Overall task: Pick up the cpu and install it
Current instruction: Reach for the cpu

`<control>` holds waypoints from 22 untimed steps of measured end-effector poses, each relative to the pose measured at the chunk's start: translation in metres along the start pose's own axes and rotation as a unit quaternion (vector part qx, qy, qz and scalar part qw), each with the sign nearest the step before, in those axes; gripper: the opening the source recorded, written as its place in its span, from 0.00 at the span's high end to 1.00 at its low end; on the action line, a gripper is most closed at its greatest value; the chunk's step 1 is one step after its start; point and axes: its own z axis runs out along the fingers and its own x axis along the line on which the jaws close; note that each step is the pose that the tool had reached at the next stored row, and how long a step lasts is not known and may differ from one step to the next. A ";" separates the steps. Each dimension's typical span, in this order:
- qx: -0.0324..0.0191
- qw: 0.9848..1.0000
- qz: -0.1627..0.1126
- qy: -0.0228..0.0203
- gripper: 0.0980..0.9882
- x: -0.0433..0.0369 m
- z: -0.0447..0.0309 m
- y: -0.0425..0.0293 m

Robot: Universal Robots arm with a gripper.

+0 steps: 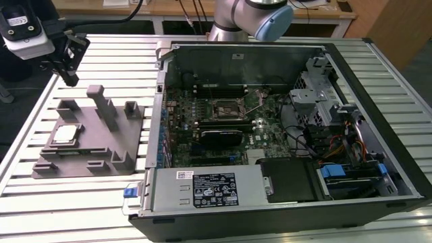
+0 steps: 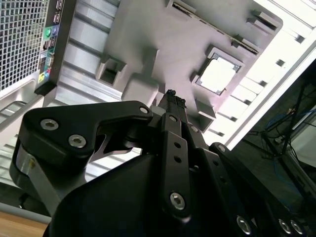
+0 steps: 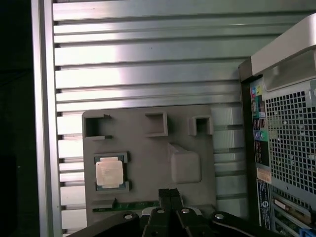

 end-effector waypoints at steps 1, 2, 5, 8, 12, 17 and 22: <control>0.000 1.000 0.000 0.000 0.99 0.0013 0.0006 -0.0001; 0.000 1.000 0.000 0.000 0.99 0.0026 0.0012 -0.0003; 0.000 1.000 0.000 0.000 0.99 0.0061 0.0028 -0.0006; 0.000 1.000 0.000 0.000 0.99 0.0093 0.0044 -0.0009; 0.000 1.000 0.000 0.000 0.99 0.0137 0.0072 -0.0014; 0.000 1.000 0.000 0.000 0.99 0.0183 0.0130 -0.0020; 0.000 1.000 0.000 0.000 0.99 0.0231 0.0202 -0.0027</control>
